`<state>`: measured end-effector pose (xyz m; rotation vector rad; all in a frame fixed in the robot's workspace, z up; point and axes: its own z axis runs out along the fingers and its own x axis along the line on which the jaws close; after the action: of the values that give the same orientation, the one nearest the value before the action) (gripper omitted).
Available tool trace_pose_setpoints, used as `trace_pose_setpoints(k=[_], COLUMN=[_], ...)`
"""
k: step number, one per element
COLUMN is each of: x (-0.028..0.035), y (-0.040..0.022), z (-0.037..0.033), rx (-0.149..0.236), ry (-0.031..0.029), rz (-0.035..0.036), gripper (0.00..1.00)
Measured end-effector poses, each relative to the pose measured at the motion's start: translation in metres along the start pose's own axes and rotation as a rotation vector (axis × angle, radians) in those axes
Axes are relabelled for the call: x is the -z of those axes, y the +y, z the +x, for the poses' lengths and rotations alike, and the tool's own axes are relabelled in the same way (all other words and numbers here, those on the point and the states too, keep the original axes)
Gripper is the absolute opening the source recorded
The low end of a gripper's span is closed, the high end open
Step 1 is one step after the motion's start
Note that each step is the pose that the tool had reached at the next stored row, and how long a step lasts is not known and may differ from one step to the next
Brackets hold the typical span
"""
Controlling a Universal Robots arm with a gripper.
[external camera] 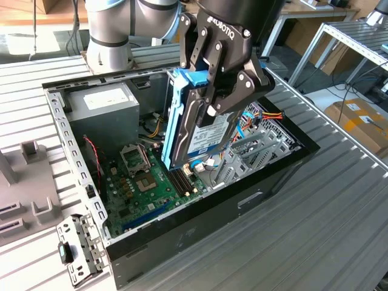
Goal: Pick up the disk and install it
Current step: 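Pick up the disk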
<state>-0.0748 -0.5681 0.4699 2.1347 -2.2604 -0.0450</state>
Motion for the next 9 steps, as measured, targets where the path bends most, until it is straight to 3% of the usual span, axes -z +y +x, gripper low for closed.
trace_pose_setpoints(k=[9], x=[0.0004], y=[-0.0103], z=[-0.0006], rx=[0.000], ry=[0.0000], rz=[0.0000], gripper=[0.36])
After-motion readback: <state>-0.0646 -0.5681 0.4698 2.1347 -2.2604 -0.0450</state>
